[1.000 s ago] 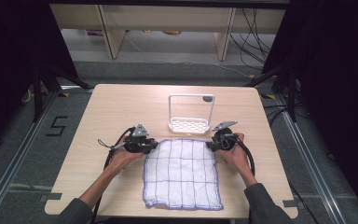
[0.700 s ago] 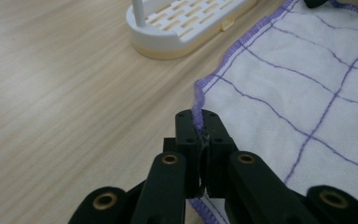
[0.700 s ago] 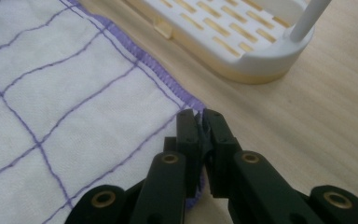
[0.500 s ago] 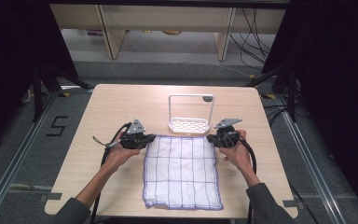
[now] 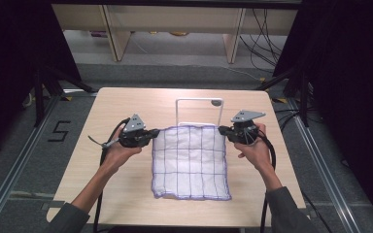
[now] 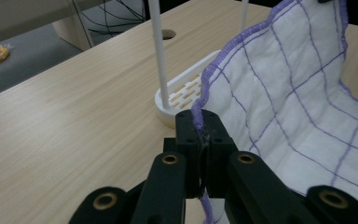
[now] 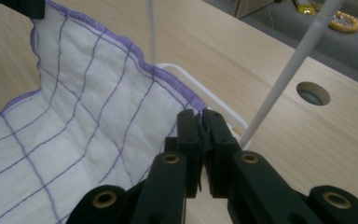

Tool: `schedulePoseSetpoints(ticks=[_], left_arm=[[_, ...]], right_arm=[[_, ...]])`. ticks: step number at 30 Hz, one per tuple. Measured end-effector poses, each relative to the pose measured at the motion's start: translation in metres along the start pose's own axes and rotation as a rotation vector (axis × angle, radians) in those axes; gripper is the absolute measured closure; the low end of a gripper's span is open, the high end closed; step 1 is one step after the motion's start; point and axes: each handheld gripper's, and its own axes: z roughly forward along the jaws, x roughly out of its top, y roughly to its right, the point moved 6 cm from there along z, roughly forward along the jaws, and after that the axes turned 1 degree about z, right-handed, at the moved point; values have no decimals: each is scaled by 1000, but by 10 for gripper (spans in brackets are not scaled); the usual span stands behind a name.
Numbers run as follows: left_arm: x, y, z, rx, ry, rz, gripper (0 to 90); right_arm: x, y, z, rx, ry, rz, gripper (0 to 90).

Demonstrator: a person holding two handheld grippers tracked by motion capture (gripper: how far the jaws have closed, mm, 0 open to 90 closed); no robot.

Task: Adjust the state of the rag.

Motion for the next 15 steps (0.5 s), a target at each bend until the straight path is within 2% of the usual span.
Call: schedulePoseSetpoints(ticks=[1, 2, 4, 5, 8, 10, 15], left_arm=[[0, 2, -2, -11, 14, 34, 869], [-4, 8, -7, -15, 3, 10, 869], [-9, 18, -15, -31, 3, 24, 869], [-13, 22, -19, -36, 0, 28, 869], [-24, 38, -28, -59, -7, 48, 868], [-31, 47, -33, -72, -18, 68, 868], [-46, 64, -40, -116, -32, 75, 867]], right_arm=[[-1, -2, -2, -3, 10, -21, 868], [-4, -6, -5, 5, 15, -39, 868], [-11, -15, -12, 21, 13, -18, 868], [-14, -18, -15, 31, 25, -33, 868], [-22, -29, -28, 52, 45, -39, 867], [-27, -35, -34, 45, 52, -49, 867], [-43, -51, -43, 78, 31, -91, 866]])
